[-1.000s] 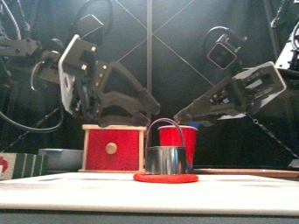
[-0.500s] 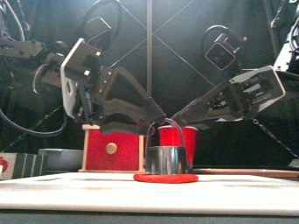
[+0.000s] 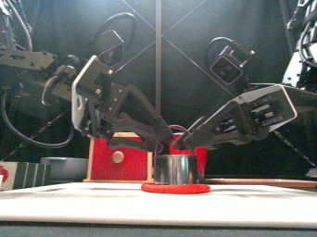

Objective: Get the cutter from the drawer then cut the dough then place the extra dough in the bowl
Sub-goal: Cut the dough

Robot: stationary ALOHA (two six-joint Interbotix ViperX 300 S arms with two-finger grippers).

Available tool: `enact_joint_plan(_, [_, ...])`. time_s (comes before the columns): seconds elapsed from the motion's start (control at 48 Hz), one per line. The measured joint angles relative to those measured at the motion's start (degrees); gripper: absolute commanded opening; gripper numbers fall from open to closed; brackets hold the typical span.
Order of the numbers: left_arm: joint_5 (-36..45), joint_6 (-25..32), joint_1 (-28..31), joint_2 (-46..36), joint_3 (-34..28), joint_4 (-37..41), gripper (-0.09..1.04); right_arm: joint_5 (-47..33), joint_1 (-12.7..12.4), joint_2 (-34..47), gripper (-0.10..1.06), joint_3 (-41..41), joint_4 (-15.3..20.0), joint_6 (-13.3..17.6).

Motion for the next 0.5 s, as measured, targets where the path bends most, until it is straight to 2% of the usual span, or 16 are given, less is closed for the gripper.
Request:
enact_joint_plan(0.271, [0.2,0.0,0.2,-0.1,-0.4,0.1,0.86,0.1,0.0,-0.1,0.78,-0.1,0.3,-0.4])
enact_joint_plan(0.5, [0.4,0.1,0.2,-0.1,-0.4,1.4,0.86,0.4,0.0,-0.1,0.66,-0.2,0.4,-0.4])
